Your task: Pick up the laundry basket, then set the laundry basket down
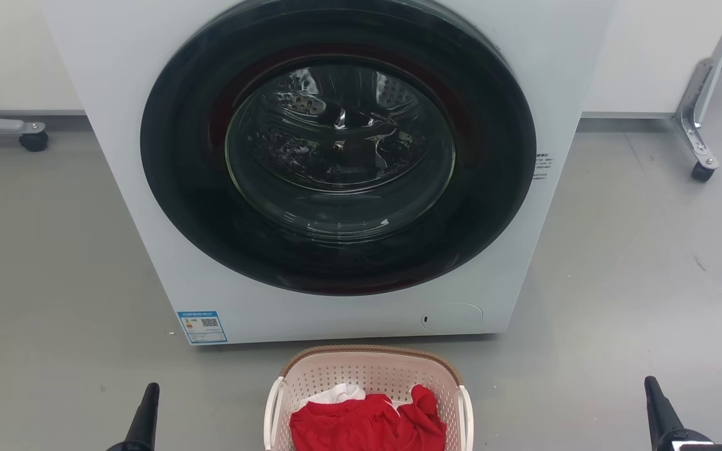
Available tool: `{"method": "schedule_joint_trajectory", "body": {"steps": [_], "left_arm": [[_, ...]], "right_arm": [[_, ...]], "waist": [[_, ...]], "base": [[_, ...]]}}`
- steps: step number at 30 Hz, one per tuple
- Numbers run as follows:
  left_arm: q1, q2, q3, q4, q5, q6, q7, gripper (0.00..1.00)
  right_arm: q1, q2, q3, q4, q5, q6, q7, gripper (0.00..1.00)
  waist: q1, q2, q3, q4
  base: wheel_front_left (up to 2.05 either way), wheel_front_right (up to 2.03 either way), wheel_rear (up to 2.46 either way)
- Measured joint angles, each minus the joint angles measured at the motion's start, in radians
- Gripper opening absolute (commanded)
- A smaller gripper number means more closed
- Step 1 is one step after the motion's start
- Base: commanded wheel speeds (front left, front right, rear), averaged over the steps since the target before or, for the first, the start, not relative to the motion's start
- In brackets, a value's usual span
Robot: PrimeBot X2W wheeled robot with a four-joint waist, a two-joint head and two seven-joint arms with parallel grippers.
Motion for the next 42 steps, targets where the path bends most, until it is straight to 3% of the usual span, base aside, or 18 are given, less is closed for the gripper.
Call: {"method": "schedule_joint_trajectory", "body": {"steps": [11, 42], "left_arm": [[-0.02, -0.006, 0.03, 0.001, -0.124, -0.026, 0.033, 0.0], [-0.02, -0.006, 0.031, 0.001, -0.125, -0.026, 0.033, 0.0]], "right_arm": [[-0.017, 0.001, -0.044, 0.001, 0.124, 0.023, 0.034, 0.0], [-0.019, 0.001, -0.044, 0.001, 0.125, 0.023, 0.034, 0.0]], "waist": [[0.0, 0.0, 0.001, 0.001], [0.0, 0.0, 0.001, 0.001]], "base": [[0.0, 0.0, 0.0], [0.0, 0.0, 0.0]]}}
